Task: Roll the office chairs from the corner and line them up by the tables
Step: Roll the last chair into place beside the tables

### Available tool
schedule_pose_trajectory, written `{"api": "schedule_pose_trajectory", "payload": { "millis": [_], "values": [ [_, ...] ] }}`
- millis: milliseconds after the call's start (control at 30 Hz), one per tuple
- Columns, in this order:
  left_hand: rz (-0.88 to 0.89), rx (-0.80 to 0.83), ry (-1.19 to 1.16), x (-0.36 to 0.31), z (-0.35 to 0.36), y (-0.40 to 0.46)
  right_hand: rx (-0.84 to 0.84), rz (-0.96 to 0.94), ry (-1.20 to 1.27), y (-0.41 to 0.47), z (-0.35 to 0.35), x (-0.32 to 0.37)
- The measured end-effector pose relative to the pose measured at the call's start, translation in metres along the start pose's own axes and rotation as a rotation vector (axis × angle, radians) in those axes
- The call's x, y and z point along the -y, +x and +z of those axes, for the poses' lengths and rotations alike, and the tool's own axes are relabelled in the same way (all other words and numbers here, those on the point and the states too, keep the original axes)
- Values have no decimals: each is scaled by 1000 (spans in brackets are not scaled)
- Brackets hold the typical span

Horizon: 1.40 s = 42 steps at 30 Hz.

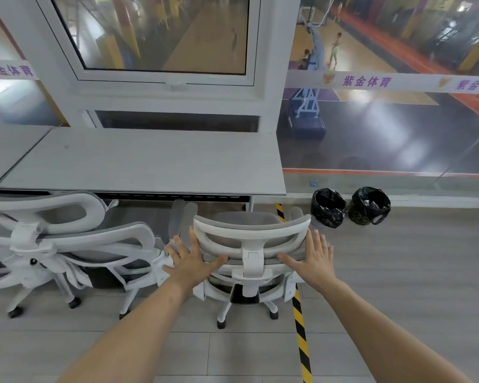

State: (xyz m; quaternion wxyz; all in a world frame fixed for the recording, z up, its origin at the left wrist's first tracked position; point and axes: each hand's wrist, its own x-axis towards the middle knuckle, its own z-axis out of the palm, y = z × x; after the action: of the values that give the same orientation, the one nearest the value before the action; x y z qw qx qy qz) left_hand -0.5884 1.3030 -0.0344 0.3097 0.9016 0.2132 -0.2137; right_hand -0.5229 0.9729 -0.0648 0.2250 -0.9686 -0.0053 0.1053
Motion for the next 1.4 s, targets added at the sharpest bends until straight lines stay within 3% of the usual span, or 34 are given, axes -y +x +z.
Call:
{"api": "schedule_pose_trajectory", "payload": {
  "millis": [800, 1400],
  "values": [
    [5, 10, 44, -47, 2, 35, 39, 46, -18, 43, -27, -23],
    [-14, 12, 26, -46, 4, 29, 48, 23, -14, 44, -29, -21]
  ]
}}
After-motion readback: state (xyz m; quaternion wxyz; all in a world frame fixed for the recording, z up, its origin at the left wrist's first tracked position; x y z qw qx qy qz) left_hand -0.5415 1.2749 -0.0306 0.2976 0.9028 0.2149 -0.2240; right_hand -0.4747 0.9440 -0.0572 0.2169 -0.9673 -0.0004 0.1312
